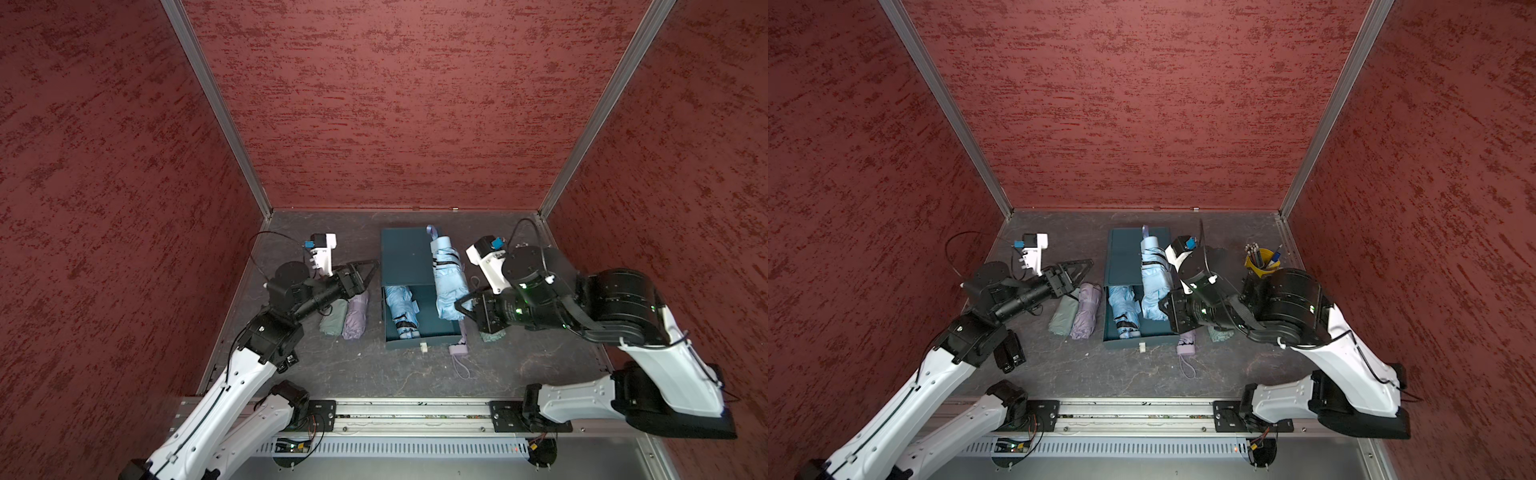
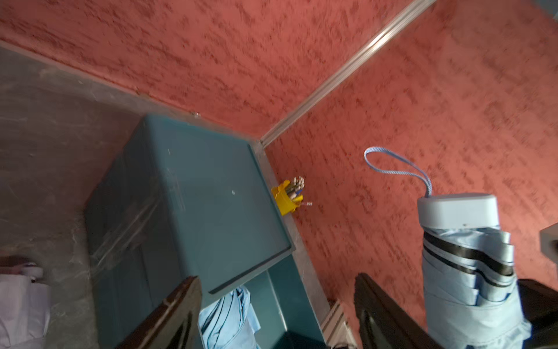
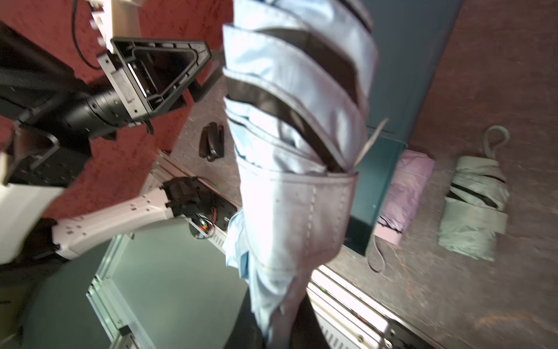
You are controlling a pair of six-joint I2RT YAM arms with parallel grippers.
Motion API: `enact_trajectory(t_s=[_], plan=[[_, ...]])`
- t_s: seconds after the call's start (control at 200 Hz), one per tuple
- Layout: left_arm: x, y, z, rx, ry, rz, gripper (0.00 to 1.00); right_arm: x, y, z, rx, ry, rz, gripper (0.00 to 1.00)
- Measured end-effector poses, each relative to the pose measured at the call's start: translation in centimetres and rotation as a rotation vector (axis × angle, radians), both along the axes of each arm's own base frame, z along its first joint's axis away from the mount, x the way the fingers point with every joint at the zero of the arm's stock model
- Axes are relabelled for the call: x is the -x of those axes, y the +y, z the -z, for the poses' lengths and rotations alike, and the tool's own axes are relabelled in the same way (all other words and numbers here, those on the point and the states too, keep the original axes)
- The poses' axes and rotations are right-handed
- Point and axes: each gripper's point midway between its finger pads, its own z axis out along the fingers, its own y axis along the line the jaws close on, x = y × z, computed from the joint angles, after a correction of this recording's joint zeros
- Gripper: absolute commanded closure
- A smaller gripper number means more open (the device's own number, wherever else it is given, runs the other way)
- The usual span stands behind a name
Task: Place the umbrella in the drawer by color
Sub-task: Place the umbrella in the drawer.
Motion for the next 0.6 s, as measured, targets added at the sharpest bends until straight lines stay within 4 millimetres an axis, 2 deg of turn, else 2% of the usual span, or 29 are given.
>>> enact_trajectory(t_s=[0.105, 0.195, 0.271, 0.321, 0.466, 0.601], plan=[[0.5, -1.6, 1.8, -0.092, 0.022, 0.034, 0.24, 0.2, -0.3, 4.4, 0.190, 0.072, -0.025, 1.00], [0.0, -1.6, 3.1, -0.149, 0.046, 0.014, 0.25, -0.2, 0.8, 8.1, 0.339, 0.124, -0.049, 1.00], [-0.4, -1.5, 4.1, -0.192, 0.071, 0.001, 0.24, -0.2, 1.6, 10.1, 0.415, 0.147, -0.075, 1.00], [-0.6, -1.5, 4.8, -0.216, 0.085, 0.001, 0.24, -0.2, 1.7, 10.6, 0.439, 0.150, -0.090, 1.00], [-0.5, -1.8, 6.5, -0.269, 0.119, 0.024, 0.25, -0.2, 1.5, 10.6, 0.453, 0.134, -0.095, 1.00], [0.1, -2.5, 7.5, -0.310, 0.143, 0.064, 0.31, -0.2, 1.5, 10.5, 0.452, 0.134, -0.093, 1.00]])
